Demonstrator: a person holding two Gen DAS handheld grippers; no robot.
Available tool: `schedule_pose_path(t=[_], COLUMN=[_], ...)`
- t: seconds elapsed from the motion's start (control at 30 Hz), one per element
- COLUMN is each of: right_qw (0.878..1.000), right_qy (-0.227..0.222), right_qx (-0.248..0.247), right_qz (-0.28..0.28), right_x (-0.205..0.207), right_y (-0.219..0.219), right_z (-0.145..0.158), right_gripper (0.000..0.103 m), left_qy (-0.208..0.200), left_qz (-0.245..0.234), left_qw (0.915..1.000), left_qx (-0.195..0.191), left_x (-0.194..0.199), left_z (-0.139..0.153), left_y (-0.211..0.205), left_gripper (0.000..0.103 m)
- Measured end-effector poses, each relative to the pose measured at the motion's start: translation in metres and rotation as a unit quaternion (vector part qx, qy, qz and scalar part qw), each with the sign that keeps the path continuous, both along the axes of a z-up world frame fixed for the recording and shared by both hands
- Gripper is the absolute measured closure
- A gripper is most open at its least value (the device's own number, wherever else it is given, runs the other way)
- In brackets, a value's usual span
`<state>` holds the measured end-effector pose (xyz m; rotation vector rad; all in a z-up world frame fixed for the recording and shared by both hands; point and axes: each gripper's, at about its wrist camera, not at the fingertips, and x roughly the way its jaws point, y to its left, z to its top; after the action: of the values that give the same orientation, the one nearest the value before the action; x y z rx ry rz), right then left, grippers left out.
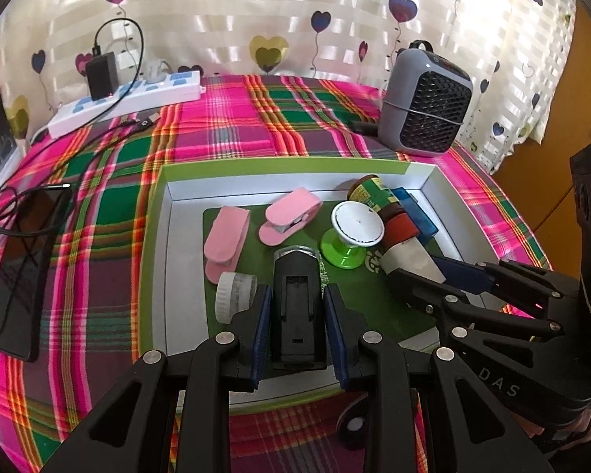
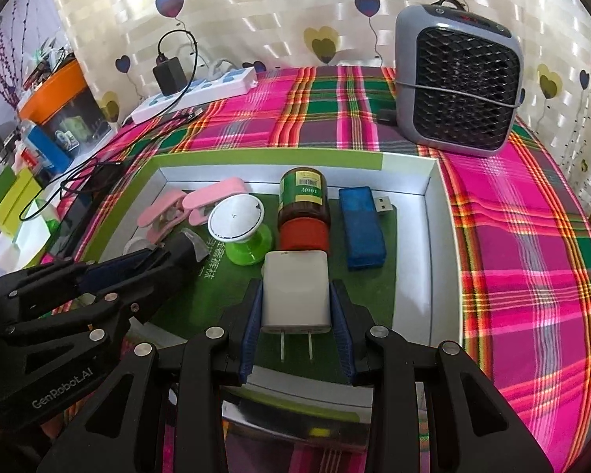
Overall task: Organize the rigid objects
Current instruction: 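Carry the black case with the left tool while the right tool carries the charger over the tray, then open the left tool to drop the black case while the right tool releases the charger in the tray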
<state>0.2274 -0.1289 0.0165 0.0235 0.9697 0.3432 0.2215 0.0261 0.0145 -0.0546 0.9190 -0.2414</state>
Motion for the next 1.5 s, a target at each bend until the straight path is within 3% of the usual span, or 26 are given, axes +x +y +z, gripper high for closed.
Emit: schedule_pose_path(t=[1.5], right_qw=[1.0], right_qy=[-0.006], right_qx=[0.006], right_qz=[-0.006], right_x=[-0.0005], right_y=[0.0015], right_z=[0.0001], right_gripper=[0.067], left_qy=[-0.001], left_qz=[0.001], left_qw=[1.0], left_qx=[0.007], left_x=[-0.004], left_z=[0.0033], left_y=[-0.0004], left_gripper=[0.075])
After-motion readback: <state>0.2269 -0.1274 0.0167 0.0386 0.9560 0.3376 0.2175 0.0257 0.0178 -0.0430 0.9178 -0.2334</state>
